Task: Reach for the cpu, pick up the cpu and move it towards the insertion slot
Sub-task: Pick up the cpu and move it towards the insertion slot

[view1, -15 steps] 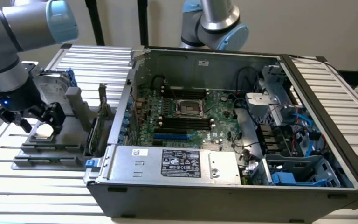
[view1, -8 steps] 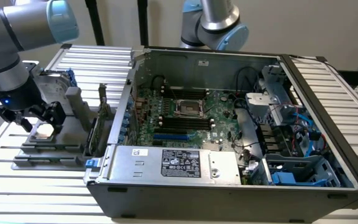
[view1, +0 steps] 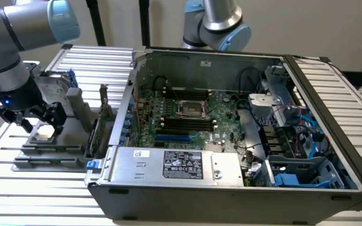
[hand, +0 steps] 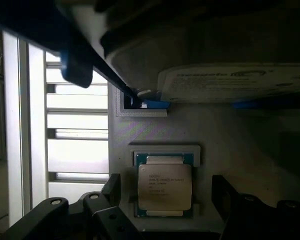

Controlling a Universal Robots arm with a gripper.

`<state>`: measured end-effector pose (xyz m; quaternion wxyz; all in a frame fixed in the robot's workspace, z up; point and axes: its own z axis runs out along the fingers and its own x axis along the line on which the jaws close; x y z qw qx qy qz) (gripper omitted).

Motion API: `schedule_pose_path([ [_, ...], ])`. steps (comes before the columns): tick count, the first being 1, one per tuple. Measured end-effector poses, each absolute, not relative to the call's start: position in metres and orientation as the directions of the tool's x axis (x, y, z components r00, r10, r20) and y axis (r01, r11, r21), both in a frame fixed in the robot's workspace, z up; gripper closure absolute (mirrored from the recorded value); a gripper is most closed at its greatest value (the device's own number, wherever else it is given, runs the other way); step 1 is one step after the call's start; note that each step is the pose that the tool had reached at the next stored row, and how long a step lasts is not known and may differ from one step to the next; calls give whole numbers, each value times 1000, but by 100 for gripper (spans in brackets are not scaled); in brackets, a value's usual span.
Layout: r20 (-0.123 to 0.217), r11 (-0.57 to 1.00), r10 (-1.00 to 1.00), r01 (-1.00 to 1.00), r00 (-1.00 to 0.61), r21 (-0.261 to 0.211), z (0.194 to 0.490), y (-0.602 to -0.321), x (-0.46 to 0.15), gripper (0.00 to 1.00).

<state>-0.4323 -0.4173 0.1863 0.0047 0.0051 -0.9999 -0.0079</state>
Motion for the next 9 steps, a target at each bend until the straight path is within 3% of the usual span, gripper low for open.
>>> schedule_pose_path([
  [9,9,1000,-10,-10,-1000,16,185,-418,-433,18],
])
